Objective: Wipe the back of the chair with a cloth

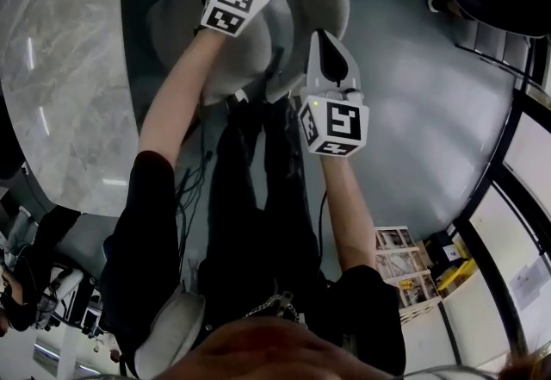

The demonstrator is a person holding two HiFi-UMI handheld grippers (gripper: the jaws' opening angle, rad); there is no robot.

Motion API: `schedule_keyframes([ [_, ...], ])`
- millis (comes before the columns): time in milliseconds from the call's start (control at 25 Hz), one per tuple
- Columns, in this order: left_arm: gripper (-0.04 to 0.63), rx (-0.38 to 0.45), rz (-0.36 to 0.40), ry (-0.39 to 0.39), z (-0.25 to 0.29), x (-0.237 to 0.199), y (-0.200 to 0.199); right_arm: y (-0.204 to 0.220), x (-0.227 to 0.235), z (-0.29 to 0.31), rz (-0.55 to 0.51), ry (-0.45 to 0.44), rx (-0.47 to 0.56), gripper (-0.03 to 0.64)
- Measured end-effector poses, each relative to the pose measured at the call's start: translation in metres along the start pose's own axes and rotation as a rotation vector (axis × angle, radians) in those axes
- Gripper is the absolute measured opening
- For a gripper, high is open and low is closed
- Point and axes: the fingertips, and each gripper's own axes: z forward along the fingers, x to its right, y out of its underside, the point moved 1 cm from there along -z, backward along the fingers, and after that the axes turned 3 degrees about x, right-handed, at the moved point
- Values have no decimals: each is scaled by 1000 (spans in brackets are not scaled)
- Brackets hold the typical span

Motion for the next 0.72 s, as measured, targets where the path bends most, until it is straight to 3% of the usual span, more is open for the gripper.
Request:
schedule_keyframes([
  [200, 123, -18, 8, 29, 13, 9, 5, 5, 18, -13, 22, 57, 2, 3],
  [720, 114, -47, 45, 107, 16, 50, 11, 13, 23, -27, 29, 71, -3, 3],
])
